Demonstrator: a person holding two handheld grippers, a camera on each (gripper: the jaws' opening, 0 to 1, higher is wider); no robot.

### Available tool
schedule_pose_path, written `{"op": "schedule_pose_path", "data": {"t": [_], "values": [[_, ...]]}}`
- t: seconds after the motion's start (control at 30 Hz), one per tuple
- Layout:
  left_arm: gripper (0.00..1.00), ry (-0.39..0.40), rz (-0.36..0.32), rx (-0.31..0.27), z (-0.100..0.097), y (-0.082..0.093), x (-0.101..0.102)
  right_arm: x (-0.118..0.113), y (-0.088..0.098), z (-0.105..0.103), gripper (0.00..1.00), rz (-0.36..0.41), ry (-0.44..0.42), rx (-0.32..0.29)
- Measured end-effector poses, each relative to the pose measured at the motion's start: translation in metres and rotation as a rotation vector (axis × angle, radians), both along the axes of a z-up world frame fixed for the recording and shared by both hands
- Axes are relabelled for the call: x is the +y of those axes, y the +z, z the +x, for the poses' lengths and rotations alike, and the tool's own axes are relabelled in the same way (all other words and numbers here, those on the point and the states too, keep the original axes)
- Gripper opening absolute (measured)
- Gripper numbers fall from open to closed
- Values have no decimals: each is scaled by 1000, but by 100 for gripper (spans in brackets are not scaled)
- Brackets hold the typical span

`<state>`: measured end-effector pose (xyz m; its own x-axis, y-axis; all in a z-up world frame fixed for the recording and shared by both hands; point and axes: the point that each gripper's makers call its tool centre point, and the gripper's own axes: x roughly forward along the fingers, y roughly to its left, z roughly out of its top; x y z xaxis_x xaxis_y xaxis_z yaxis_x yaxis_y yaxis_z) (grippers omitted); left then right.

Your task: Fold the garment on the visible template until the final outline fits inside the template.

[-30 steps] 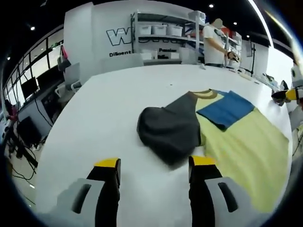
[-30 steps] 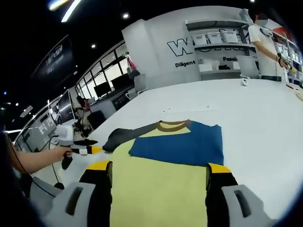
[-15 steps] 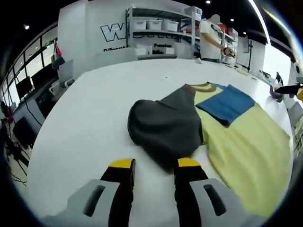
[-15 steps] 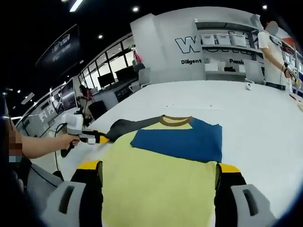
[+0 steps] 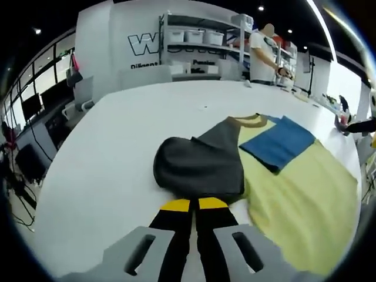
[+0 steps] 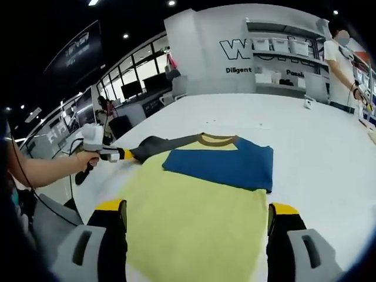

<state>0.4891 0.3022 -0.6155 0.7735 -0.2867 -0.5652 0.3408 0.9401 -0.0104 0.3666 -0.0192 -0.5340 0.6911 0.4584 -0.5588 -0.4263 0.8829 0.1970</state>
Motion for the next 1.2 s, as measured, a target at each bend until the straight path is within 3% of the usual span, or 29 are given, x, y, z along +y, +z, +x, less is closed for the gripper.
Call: {"op": "schedule_pose_path", "data": {"t": [0.17,0.23,0.4,0.5,0.63,0.67,0.77,0.8,1.0,1.1,1.2], "values": [[0,11,-2,-31,5,22,-4,0,4,-2,99,6,-1,-7],[0,4,6,-73,10,37,-10,-2,4,-3,99,2,-2,-8],[0,-22,57,-139,24,64,-33,-5,4,-5,99,12,-12,-8],[0,-82,89,-173,35,74,-65,-6,2,-8,99,11,-18,0],[0,-123,74,-169,39,72,-95,-8,1,-10,99,13,-21,3],[0,-164,88,-168,38,68,-110,-9,1,-10,99,12,-22,4],[0,-192,97,-161,37,62,-123,-11,0,-11,99,11,-27,6],[0,-232,94,-135,33,50,-139,-14,-1,-12,99,11,-34,11],[1,-291,109,-45,24,19,-153,-17,-3,-12,99,12,-43,17],[10,-319,130,-73,19,23,-153,-17,-4,-12,99,15,-46,17],[33,-324,113,-144,18,40,-147,-15,-5,-12,99,16,-41,21]]}}
